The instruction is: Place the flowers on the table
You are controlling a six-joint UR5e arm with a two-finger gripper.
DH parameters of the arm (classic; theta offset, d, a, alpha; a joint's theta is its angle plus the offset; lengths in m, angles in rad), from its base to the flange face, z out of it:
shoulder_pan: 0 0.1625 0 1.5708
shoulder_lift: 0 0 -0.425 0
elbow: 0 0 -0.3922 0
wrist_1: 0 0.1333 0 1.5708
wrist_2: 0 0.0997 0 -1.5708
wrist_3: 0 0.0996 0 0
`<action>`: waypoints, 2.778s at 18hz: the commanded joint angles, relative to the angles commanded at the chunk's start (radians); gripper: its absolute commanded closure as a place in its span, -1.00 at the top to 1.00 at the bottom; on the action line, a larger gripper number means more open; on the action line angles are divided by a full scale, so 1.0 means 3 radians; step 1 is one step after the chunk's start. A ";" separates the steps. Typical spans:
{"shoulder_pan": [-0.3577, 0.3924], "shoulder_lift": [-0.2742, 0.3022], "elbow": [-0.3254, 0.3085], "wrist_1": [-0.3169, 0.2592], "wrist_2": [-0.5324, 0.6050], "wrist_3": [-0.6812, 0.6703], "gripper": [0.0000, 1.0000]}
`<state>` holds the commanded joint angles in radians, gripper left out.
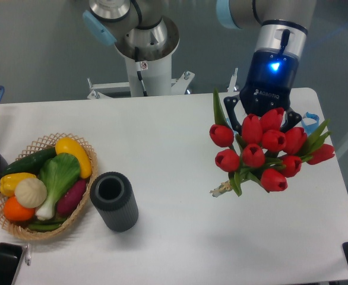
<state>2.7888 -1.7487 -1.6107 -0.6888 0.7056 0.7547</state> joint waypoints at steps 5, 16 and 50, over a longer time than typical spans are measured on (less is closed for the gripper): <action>-0.0010 -0.0005 -0.0005 0.0000 0.0026 0.0005 -0.56; -0.0010 0.0020 -0.0010 -0.0010 0.0046 0.0010 -0.56; -0.0920 -0.0383 -0.0409 -0.0542 0.2868 0.1391 -0.57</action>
<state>2.5128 -1.8636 -1.7335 -0.8513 1.5659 1.1720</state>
